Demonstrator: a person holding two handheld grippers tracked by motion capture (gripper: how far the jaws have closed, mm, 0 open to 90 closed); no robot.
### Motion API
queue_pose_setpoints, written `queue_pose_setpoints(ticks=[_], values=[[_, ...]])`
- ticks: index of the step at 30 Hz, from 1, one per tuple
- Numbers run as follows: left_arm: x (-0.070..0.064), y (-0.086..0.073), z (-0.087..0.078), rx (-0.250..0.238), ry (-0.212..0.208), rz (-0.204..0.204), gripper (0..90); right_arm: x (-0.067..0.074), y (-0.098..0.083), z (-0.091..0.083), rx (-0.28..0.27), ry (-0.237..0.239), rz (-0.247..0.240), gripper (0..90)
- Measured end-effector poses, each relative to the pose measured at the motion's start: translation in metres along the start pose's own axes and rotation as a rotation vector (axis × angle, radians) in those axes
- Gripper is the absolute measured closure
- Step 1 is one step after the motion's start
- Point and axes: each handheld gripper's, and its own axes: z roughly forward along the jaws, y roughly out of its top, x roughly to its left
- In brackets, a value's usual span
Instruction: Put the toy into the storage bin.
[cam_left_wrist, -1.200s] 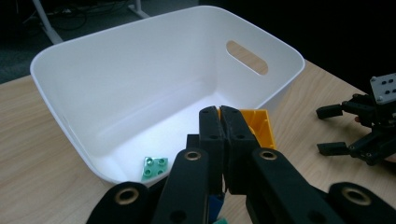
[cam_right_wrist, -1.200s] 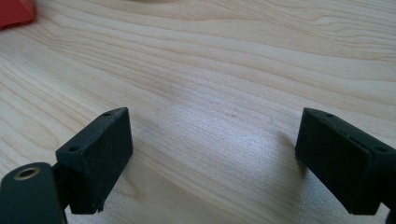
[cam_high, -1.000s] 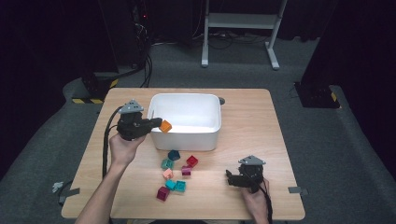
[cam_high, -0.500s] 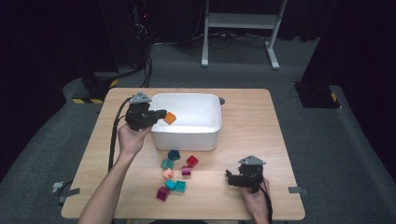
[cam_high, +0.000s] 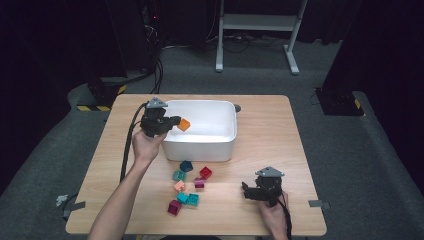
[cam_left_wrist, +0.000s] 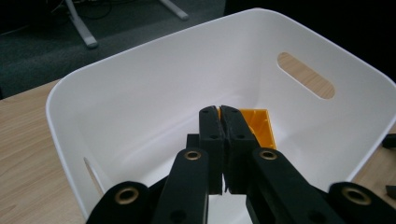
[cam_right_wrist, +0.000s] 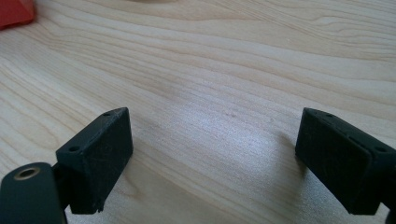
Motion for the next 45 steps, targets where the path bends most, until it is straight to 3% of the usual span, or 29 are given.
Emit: queue_pose_setpoints(ticks=[18,30,35,43,45], values=[[0.005,-0.002,0.02,0.014,0.022,-0.023,87.3,0.0,0.0,0.0,0.0,0.0,-0.001,10.7],[0.007,-0.004,0.03,0.049,0.044,-0.009,85.9,0.0,0.0,0.0,0.0,0.0,0.0,10.7],[0.006,-0.003,0.029,0.039,0.054,-0.009,75.9,0.0,0.0,0.0,0.0,0.0,0.001,10.8],[0.001,-0.002,0.021,0.019,0.054,-0.013,52.2,0.0,0.0,0.0,0.0,0.0,-0.001,10.8],[-0.001,-0.003,0.016,-0.003,0.058,-0.014,48.1,0.0,0.0,0.0,0.0,0.0,-0.001,10.8]])
